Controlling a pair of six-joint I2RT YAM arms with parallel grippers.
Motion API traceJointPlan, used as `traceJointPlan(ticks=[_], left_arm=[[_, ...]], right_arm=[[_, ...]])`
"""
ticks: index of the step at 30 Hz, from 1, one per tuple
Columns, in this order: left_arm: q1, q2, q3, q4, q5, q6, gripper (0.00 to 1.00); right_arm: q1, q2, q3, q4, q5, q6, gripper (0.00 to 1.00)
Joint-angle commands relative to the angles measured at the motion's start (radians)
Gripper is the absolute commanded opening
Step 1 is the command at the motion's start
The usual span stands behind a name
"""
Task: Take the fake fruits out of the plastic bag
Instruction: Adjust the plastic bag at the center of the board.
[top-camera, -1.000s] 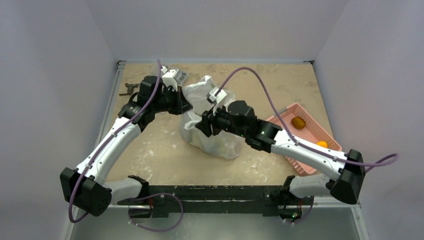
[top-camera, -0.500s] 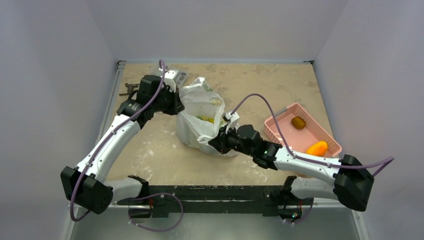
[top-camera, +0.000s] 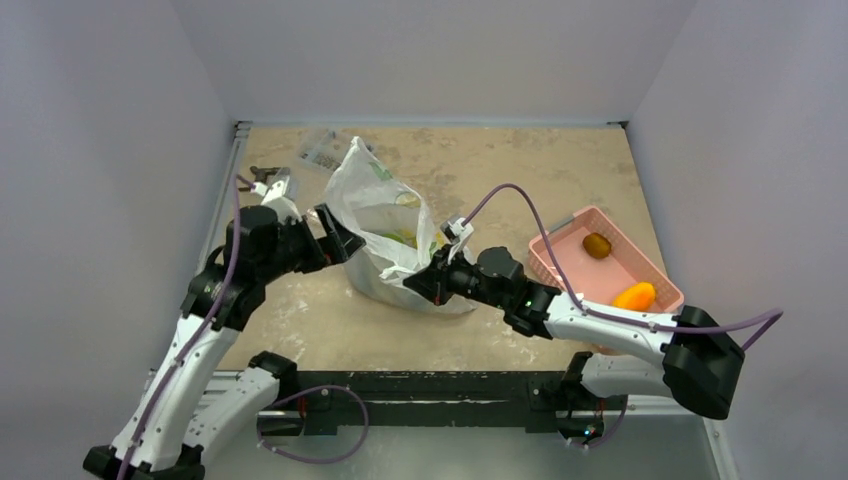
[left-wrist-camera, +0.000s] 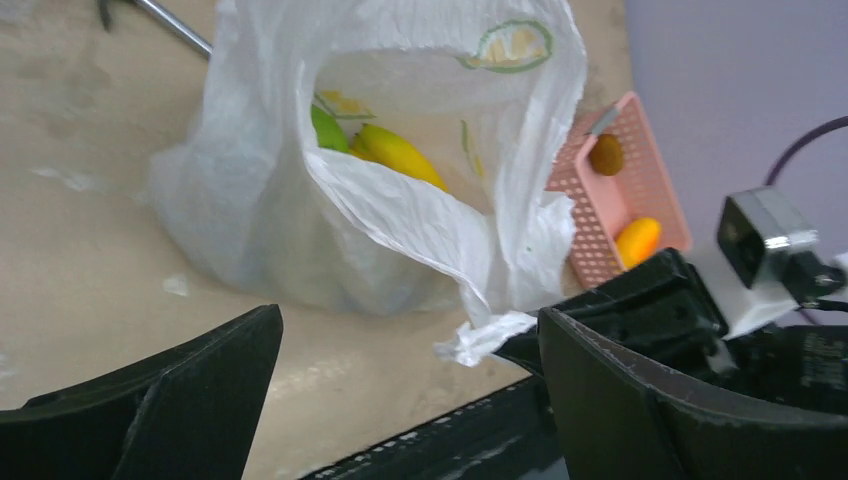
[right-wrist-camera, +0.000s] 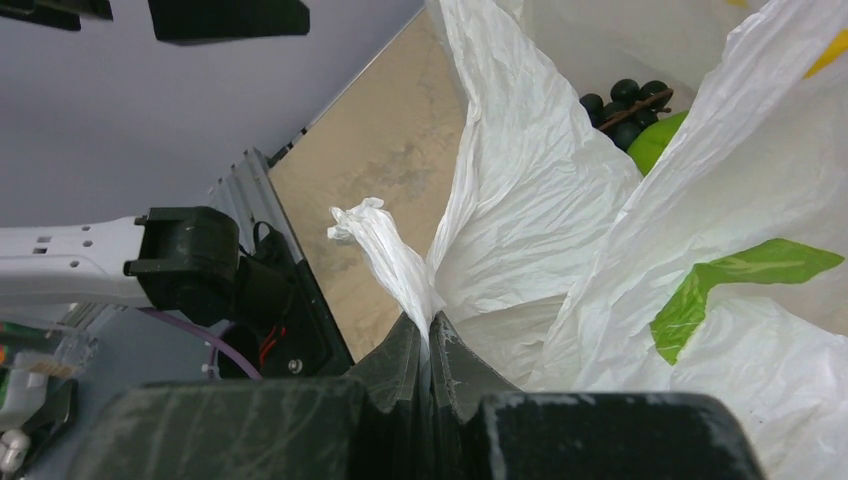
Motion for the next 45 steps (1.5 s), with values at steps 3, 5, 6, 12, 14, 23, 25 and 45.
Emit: traceJointPlan(ticks=[3,5,6,12,14,23,25,45], left_arm=[[0.003,-0.148,-0.3,0.311,0.147,-0.628,0.92],[-0.009,-0.131,-0.38,0.481,0.182,-0.773,0.9],[-0.02,-0.11,-0.384,0.501,0.177,-0.814,0.92],[-0.184,-0.031,-0.413,0.566,-0.109,-0.963,1.0],[-0.221,0.017,-0.412,0.599,-0.158,-0.979,1.0],[-0.279,0.023,-0.473,0.566,-0.408,-0.951,0.74],[-0.279,-0.036,-0.514,0.531,-0.473,-0.94,0.45],[-0.275,-0.317,-0.464,0.533,-0.359,-0.339,0.0]], right_arm=[[0.0,-0.038,0.02,0.037,-0.052,-0.036,0.0],[0.0,-0.051,0.005,0.035,-0.061,-0.044,0.0],[0.001,-0.057,-0.008,0.039,-0.064,-0.047,0.0],[0.001,-0.067,-0.015,-0.005,-0.085,-0.09,0.0],[0.002,-0.061,-0.013,-0.016,-0.097,-0.112,0.0],[0.03,-0.002,0.029,-0.003,-0.232,-0.086,0.0],[0.05,0.005,0.037,-0.013,-0.241,-0.075,0.0],[0.142,-0.079,0.084,-0.334,0.074,-0.092,0.85]])
